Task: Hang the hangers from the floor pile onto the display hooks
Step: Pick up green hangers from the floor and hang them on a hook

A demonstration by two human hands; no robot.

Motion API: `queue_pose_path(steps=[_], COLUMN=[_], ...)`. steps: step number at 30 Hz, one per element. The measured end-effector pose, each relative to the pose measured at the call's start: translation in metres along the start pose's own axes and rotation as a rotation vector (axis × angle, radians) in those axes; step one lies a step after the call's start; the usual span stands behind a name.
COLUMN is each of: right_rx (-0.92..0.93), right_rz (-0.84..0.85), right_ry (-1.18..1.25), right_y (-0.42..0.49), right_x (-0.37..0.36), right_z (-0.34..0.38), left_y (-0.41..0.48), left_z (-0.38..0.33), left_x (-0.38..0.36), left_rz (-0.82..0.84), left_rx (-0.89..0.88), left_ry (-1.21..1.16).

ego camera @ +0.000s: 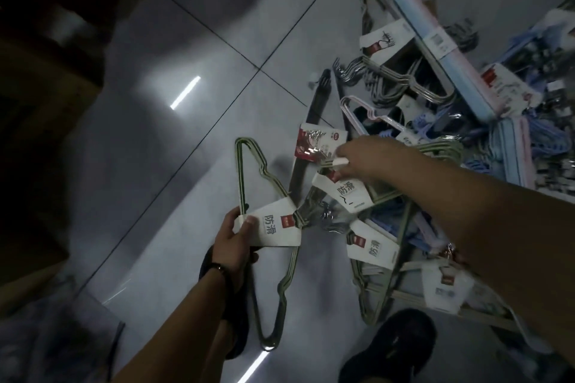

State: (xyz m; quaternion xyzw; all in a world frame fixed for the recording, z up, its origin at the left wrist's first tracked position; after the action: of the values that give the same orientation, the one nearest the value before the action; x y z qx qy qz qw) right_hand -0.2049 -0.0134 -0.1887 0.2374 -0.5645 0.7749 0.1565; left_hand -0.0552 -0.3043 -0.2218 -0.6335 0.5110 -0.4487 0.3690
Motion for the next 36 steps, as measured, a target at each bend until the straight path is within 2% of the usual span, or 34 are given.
queue_pose_path(steps=[5, 8, 12, 14, 19, 20, 23, 26, 28, 29, 31, 33, 36], right_rx=[-0.031, -0.057, -0.058, -0.011, 0.27, 0.322, 0.466, 0.555, 0.601, 0.606, 0.648, 0.522, 0.458], right_rz=[-0.127, -0.324, -0.659, -0.74, -0.762, -0.741, -0.713, -0.707, -0.694, -0.677, -0.638, -0.666, -0.682], right_ry=[0.143, 0.222, 0.491, 0.626, 1.0, 0.993, 0.765, 0.779, 0.67, 0.633, 0.734, 0.752, 0.844], right_y=[-0.039, -0.075, -0.127, -0.137, -0.139, -0.139, -0.14, -0.148, -0.155, -0.161, -0.159, -0.15, -0.151], right_x=[0.046, 0.076, 0.085, 0.075, 0.053, 0.052, 0.041, 0.031, 0.026, 0.023, 0.018, 0.016, 0.012], right_z=[-0.032, -0.052, -0.07, -0.069, -0.038, -0.028, -0.004, 0.001, 0.01, 0.019, 0.027, 0.03, 0.026], left_y=[-0.004, -0.009, -0.019, -0.025, -0.044, -0.048, -0.056, -0.07, -0.079, -0.085, -0.095, -0.098, -0.098], left_z=[-0.004, -0.012, -0.016, -0.017, -0.025, -0.027, -0.032, -0.046, -0.052, -0.055, -0.056, -0.051, -0.032], left_x=[0.002, 0.0, -0.011, -0.022, -0.051, -0.055, -0.062, -0.071, -0.075, -0.078, -0.091, -0.107, -0.129], left_rz=[0.024, 0.062, 0.089, 0.121, 0.326, 0.372, 0.501, 0.694, 0.767, 0.782, 0.784, 0.743, 0.742], left_rx=[0.013, 0.001, 0.058, 0.097, 0.158, 0.174, 0.253, 0.31, 0.289, 0.258, 0.176, 0.154, 0.193], left_ry=[-0.156, -0.233, -0.244, -0.269, -0.171, -0.156, -0.215, -0.298, -0.191, -0.09, 0.146, 0.303, 0.29])
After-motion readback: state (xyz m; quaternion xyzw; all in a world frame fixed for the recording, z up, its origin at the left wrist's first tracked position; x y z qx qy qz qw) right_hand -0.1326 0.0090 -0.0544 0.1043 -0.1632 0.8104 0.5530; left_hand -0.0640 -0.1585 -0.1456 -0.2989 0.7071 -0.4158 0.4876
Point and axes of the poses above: each hand's wrist, its own y-axis towards the middle knuckle, its own x-axis out of the back of the hand, z = x × y, the point moved 7 cm from there along y, towards the middle knuckle, and after that the axes turned 9 degrees about x, right-handed, at the moved point
